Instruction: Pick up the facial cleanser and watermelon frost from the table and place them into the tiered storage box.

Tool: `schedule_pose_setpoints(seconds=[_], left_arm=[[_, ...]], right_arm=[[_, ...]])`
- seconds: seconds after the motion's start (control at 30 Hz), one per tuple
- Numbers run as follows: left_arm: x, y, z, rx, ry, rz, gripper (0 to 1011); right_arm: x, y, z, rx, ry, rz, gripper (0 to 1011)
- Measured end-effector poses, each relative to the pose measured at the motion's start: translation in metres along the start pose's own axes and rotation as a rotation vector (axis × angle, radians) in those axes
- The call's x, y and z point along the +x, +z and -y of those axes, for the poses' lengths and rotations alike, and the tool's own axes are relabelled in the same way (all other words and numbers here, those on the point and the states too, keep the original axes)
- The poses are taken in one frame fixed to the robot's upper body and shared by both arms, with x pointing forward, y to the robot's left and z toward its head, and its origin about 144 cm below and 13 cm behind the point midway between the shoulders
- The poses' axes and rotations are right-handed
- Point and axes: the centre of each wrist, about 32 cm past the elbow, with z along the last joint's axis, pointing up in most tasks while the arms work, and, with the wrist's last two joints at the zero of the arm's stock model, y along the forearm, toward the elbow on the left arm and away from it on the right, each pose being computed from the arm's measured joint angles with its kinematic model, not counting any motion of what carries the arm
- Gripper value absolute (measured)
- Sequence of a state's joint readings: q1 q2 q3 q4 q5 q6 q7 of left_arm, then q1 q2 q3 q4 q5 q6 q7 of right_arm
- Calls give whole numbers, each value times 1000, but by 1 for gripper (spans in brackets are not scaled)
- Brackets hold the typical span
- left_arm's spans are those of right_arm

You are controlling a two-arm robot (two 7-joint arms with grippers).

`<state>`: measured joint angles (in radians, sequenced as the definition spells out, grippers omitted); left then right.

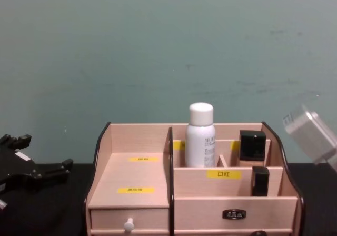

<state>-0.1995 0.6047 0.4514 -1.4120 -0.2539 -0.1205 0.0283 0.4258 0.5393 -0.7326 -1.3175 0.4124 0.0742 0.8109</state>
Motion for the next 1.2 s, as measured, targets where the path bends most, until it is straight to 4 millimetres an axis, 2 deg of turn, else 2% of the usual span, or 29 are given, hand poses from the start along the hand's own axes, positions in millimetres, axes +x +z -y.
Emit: schedule_pose_setpoints(seconds=[0.3,0.43,1.0,1.2], left_arm=[[0,0,0,0,0,0,1010],[0,0,0,0,0,0,1010],[0,0,0,0,0,0,1010],[0,0,0,0,0,0,1010]], right_arm=[[0,0,0,1,0,0,732],[-2,6,-1,25,23,18,732],[-16,68,-20,187,14,103,732],[-20,79,-25,221,-45,116,732]])
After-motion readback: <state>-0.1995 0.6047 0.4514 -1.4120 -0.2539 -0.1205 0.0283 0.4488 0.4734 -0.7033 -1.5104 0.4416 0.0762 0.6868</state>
